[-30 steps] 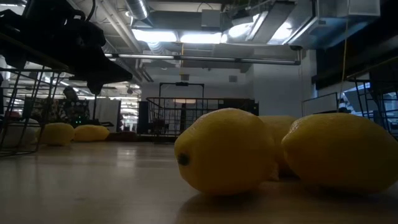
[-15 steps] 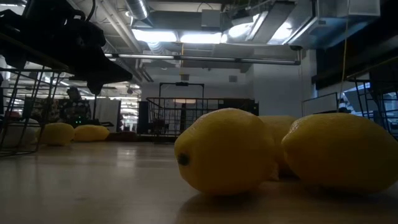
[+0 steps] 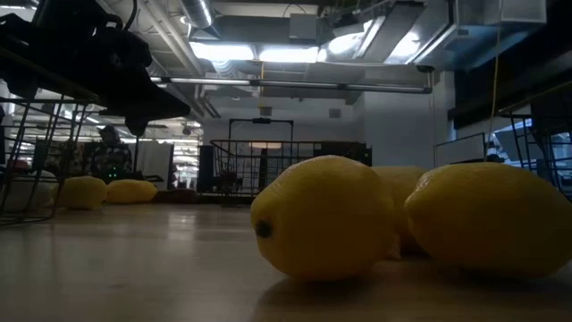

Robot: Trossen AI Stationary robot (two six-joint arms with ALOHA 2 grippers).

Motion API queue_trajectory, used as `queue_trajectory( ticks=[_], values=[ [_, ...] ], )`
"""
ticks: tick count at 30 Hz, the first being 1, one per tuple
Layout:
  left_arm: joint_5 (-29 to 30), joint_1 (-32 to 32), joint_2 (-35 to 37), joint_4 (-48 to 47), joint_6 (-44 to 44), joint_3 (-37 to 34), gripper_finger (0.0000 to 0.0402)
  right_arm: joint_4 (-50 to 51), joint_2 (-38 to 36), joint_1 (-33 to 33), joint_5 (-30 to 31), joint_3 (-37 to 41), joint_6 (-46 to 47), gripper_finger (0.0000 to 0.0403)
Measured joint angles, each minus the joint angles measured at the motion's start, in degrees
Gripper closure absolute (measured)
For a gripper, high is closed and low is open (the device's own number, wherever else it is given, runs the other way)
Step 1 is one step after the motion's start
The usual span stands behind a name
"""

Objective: Sort produce into baskets
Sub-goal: Put the chili bell pepper into the bottom right wire basket, then put the lemon into the top wire basket

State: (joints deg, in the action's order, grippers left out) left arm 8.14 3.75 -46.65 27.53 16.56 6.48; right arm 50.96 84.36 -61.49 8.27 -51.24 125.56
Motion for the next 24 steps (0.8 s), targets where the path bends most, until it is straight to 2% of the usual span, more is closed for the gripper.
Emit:
queue_trajectory(
  ticks=[12,14,19,24],
  values=[
    [0.0,0.0,0.0,0.0,0.0,0.0,0.0389,-1.0,0.0,0.0,-2.3,0.0,0.1,0.0184],
    [0.0,0.0,0.0,0.0,0.0,0.0,0.0389,-2.1,-0.1,0.0,-2.7,0.0,0.0,0.0177],
    [0.0,0.0,0.0,0.0,0.0,0.0,0.0389,-3.1,-0.2,0.0,0.6,0.0,-1.3,0.0174],
    [0.0,0.0,0.0,0.0,0.0,0.0,0.0389,-2.3,-1.4,0.0,-1.7,-0.5,-1.2,0.0174]
  ],
)
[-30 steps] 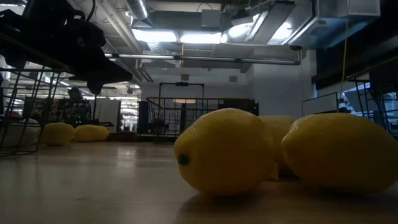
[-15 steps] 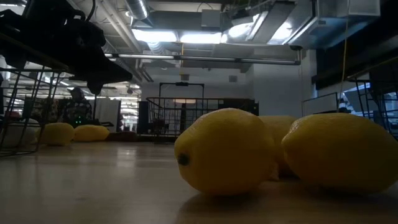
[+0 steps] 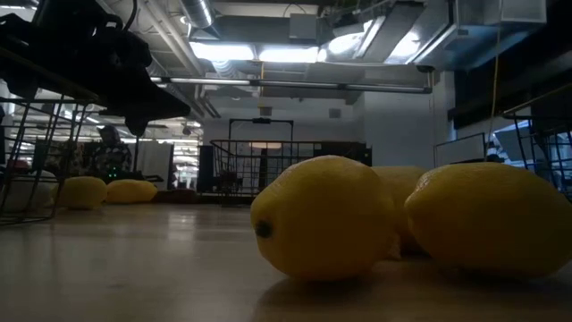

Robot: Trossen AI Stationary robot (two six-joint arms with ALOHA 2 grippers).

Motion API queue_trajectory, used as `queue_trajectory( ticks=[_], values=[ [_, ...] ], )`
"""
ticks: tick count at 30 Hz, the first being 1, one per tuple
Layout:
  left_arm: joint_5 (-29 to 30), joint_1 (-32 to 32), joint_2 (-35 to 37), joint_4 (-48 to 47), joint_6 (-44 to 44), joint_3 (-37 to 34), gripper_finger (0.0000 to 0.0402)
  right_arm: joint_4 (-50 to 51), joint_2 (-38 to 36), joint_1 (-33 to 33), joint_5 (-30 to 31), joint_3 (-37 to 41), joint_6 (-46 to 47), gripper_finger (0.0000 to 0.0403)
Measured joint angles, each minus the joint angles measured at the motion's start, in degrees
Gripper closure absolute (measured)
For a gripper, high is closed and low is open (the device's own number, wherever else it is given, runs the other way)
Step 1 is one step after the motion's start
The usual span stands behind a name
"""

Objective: Sort produce into baskets
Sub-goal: Put the lemon into the top wire basket

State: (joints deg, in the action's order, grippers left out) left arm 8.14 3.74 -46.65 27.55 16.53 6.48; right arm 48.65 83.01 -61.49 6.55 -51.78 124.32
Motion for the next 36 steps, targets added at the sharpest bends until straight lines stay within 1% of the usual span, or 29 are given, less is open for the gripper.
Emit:
queue_trajectory(
  ticks=[5,8,10,14,17,22,26,32,36],
  values=[
    [0.0,0.0,0.0,0.0,0.0,0.0,0.0389,5.9,-1.6,0.7,1.2,-4.4,-0.2,0.0174],
    [0.0,0.0,0.0,0.1,0.0,0.0,0.0389,9.8,-2.6,1.3,3.6,-8.0,-1.0,0.0174],
    [0.0,0.0,0.0,0.1,0.0,0.0,0.0389,12.2,-3.3,1.3,6.5,-10.4,-2.5,0.0174],
    [0.0,0.0,0.0,0.1,0.0,0.0,0.0389,17.4,-3.4,2.3,14.2,-15.3,-5.6,0.0174],
    [0.0,0.0,0.0,0.1,0.1,0.0,0.0389,19.2,-3.5,3.1,20.2,-18.4,-10.1,0.0174],
    [0.0,0.0,0.0,0.1,0.0,0.0,0.0389,15.7,-3.5,7.1,29.1,-20.2,-22.1,0.0174],
    [0.0,0.0,0.0,0.1,0.1,0.0,0.0389,10.5,-3.4,11.5,32.7,-20.2,-32.9,0.0174],
    [0.0,0.0,0.0,0.1,0.2,0.0,0.0389,5.2,-2.8,17.9,34.2,-20.2,-43.6,0.0172],
    [0.0,0.0,0.0,0.1,0.2,0.0,0.0389,0.7,-1.5,22.4,30.7,-20.2,-48.1,0.0151]
  ],
)
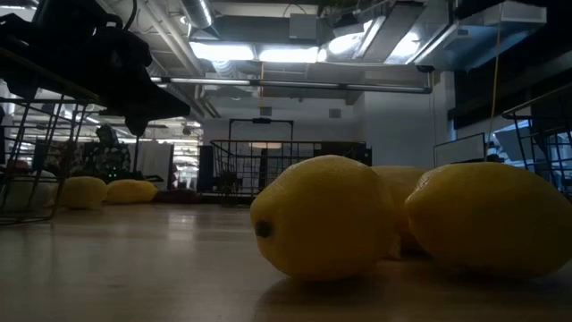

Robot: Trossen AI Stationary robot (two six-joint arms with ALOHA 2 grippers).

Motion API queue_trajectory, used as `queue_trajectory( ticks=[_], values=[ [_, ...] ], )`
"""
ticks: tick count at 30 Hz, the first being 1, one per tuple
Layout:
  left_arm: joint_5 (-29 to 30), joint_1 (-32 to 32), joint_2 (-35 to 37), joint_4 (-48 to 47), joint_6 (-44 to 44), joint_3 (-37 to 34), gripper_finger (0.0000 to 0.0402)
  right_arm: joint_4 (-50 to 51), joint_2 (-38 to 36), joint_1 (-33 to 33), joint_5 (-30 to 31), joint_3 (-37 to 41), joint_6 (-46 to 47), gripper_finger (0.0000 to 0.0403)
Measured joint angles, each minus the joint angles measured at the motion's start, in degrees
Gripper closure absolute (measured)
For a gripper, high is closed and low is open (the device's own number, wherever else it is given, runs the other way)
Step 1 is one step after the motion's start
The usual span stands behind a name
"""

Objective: Sort produce into baskets
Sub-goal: Put the lemon into the top wire basket

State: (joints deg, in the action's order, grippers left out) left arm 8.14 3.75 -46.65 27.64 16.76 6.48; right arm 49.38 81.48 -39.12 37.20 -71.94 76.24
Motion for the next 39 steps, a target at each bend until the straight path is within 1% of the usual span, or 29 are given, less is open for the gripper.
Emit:
queue_trajectory(
  ticks=[5,7,11,14,22,27,39],
  values=[
    [0.0,0.0,0.0,0.0,0.0,0.0,0.0389,-11.5,2.9,5.8,-8.3,0.0,-9.9,0.0096],
    [0.0,0.0,0.0,0.0,0.0,0.0,0.0389,-14.5,4.0,7.4,-11.2,0.0,-13.5,0.0077],
    [0.0,0.0,0.0,0.0,0.0,0.0,0.0389,-16.8,6.7,9.3,-15.0,0.0,-15.1,0.0057],
    [0.0,0.0,0.0,0.0,0.0,0.0,0.0389,-16.8,9.1,10.1,-17.9,0.0,-15.2,0.0054],
    [0.0,0.0,0.0,0.0,0.0,0.0,0.0389,-19.9,15.8,10.4,-22.4,0.0,-15.2,0.0054],
    [0.0,0.0,0.0,0.0,0.0,0.0,0.0389,-18.8,19.2,10.4,-23.3,0.0,-15.1,0.0054],
    [0.0,0.0,0.0,-0.1,0.0,0.0,0.0389,-19.7,25.5,10.3,-24.2,0.0,-15.1,0.0054]
  ],
)
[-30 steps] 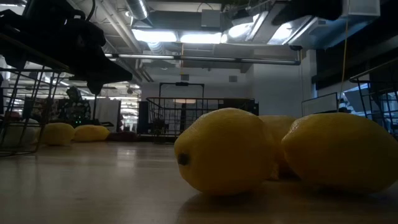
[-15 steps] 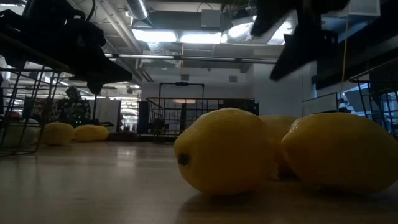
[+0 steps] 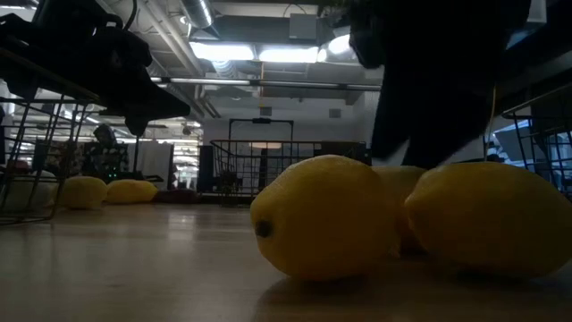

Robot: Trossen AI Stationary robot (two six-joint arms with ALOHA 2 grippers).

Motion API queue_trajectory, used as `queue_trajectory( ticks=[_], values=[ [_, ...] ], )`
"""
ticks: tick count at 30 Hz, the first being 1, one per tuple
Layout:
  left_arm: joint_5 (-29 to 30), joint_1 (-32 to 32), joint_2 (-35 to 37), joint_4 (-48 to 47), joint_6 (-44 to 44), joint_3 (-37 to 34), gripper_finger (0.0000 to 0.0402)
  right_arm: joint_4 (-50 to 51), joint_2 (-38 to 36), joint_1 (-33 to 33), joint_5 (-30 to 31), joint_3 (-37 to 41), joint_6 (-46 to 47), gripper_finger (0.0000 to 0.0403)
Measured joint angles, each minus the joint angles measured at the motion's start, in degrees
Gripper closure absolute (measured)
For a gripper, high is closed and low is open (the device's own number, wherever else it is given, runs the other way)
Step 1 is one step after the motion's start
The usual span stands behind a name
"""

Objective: Sort produce into baskets
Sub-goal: Put the lemon into the top wire basket

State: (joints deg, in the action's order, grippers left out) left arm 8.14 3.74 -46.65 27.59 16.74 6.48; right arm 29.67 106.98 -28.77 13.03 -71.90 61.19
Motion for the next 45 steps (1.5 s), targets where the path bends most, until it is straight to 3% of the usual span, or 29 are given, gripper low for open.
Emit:
queue_trajectory(
  ticks=[13,25,35,45],
  values=[
    [0.0,0.0,0.0,0.0,0.0,0.0,0.0389,3.7,2.8,1.2,3.4,0.0,0.1,0.0057],
    [0.0,0.0,0.0,-0.1,0.0,0.0,0.0389,8.3,2.8,1.2,7.4,0.2,-0.2,0.0175],
    [0.0,0.0,0.0,-0.1,0.0,0.0,0.0389,9.5,2.3,2.3,7.6,0.3,-2.1,0.0169],
    [0.0,0.0,0.0,-0.1,-0.1,0.0,0.0389,22.6,1.6,6.5,13.3,-10.5,-12.2,0.017]
  ],
)
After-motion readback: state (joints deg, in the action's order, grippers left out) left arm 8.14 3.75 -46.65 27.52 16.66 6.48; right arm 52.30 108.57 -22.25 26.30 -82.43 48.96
